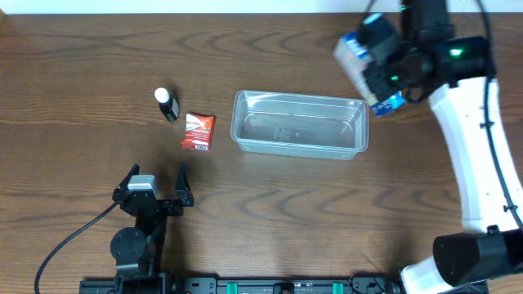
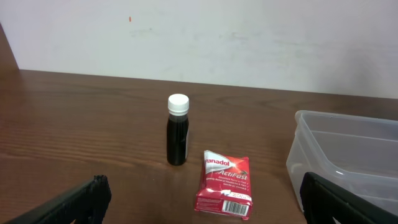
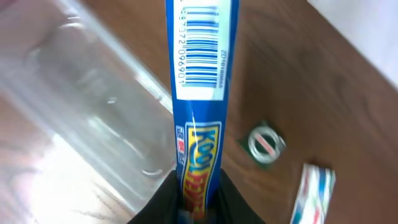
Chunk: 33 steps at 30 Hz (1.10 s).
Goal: Pack container
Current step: 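Carry the blue box left and lower it into the container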
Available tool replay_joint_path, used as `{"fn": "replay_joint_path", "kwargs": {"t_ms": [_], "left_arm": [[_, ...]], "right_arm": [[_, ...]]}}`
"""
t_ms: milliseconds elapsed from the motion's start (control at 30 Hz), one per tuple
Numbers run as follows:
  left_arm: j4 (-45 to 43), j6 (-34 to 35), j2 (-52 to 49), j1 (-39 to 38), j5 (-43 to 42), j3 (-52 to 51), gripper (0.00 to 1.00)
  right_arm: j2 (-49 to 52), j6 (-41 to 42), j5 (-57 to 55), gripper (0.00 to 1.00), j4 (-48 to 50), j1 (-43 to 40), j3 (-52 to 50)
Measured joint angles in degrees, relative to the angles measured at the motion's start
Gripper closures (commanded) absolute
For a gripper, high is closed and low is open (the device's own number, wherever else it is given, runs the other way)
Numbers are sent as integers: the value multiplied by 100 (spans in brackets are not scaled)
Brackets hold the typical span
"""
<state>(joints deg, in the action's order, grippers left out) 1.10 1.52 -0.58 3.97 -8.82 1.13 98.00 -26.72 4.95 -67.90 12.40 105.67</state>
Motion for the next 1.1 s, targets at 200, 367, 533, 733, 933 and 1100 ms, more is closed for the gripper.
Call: {"fn": "replay_joint_path", "kwargs": {"t_ms": [200,367,533,733,933,1100], "left_arm": [[0,0,0,0,0,0,2],[0,0,0,0,0,0,2],[0,0,0,0,0,0,2],[0,0,0,0,0,0,2],[0,0,0,0,0,0,2],[0,0,0,0,0,0,2]], "right_arm": [[0,-942,127,85,0,789,-2],[52,-1381,170,89,0,1043,-2],[396,-1523,221,92,-26,1056,-2],[1036,-1582,350,96,-136,1056,-9],[1178,-1587,562,98,-216,1056,-13],[1178,-1733,734,99,-208,1056,-181]]}}
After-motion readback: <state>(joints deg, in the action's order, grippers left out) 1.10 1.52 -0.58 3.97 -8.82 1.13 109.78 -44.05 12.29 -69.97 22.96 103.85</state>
